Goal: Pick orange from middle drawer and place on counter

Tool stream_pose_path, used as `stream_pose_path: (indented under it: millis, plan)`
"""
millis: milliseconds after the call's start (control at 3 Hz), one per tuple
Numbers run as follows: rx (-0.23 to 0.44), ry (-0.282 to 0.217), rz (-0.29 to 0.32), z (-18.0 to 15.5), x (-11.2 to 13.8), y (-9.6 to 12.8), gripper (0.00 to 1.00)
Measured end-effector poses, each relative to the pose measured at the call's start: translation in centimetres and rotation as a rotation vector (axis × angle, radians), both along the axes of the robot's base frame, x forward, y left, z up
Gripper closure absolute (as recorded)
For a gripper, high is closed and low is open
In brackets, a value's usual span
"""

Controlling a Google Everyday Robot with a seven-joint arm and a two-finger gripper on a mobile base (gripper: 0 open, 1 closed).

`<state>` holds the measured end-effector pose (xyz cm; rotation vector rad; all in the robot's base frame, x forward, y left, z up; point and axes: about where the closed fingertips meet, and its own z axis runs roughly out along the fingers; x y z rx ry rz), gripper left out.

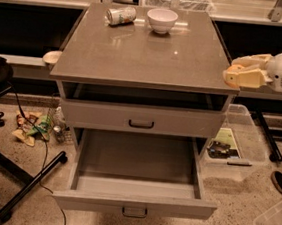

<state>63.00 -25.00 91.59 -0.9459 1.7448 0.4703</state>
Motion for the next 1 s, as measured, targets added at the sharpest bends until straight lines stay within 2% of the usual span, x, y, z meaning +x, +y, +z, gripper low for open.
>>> stream_pose_path:
  millis: [333, 667, 1000]
  plan:
    - [0.0, 0.0, 0.0, 0.0, 0.0, 0.0, 1.0]
    - [0.037, 0.022, -0.045, 0.5, 1.9, 1.2, 1.0]
    - [0.093, 0.041, -0.107, 0.9, 4.9, 3.1, 1.0]
